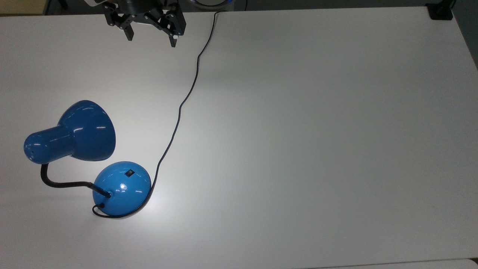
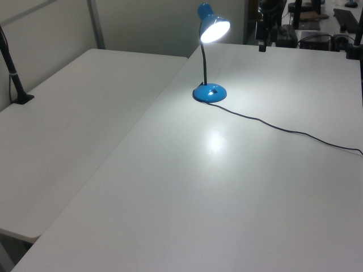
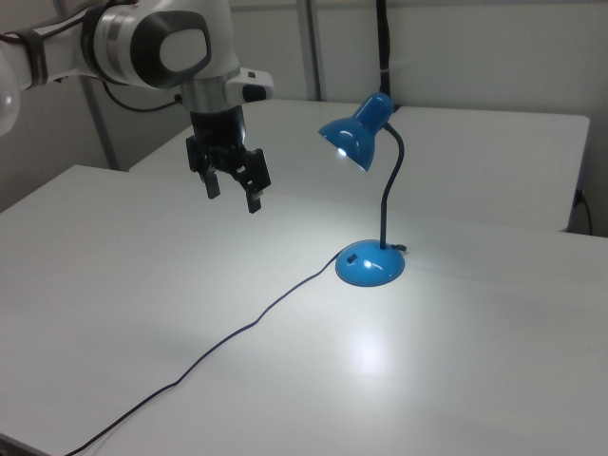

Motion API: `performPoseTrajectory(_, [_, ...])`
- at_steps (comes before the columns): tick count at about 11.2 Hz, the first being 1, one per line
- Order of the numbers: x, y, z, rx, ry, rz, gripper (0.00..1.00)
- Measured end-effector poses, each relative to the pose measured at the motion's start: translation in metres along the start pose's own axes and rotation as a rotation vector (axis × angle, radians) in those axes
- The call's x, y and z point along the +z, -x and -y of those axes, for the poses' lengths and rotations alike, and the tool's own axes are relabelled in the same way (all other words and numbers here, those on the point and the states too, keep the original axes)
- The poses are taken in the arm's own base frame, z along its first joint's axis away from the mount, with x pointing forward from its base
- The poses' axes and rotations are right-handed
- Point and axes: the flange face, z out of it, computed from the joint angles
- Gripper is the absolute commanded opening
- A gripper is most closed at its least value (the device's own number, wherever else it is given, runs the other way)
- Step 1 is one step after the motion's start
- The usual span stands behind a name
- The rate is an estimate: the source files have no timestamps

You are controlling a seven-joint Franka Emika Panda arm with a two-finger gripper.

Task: Turn off the lamp
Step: 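Move the gripper toward the blue lamp base, closing the fingers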

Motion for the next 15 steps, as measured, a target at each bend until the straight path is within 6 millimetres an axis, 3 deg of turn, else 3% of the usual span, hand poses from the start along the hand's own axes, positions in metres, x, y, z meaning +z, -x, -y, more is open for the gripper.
performPoseTrajectory(4, [-0.002,0.0,-0.017,0.03,0.001,-0.004,1.0])
performPoseTrajectory(7, [-0.005,0.001,-0.019,0.033,0.001,-0.009,1.0])
performPoseTrajectory(10, [-0.008,0.002,-0.02,0.034,0.001,-0.014,0.67])
performPoseTrajectory(12, [-0.008,0.003,-0.026,0.045,0.001,-0.015,0.37])
performPoseTrajectory(13, [-0.008,0.003,-0.029,0.05,0.001,-0.015,0.29])
performPoseTrajectory(15, [-0.009,0.003,-0.03,0.051,0.0,-0.016,0.22])
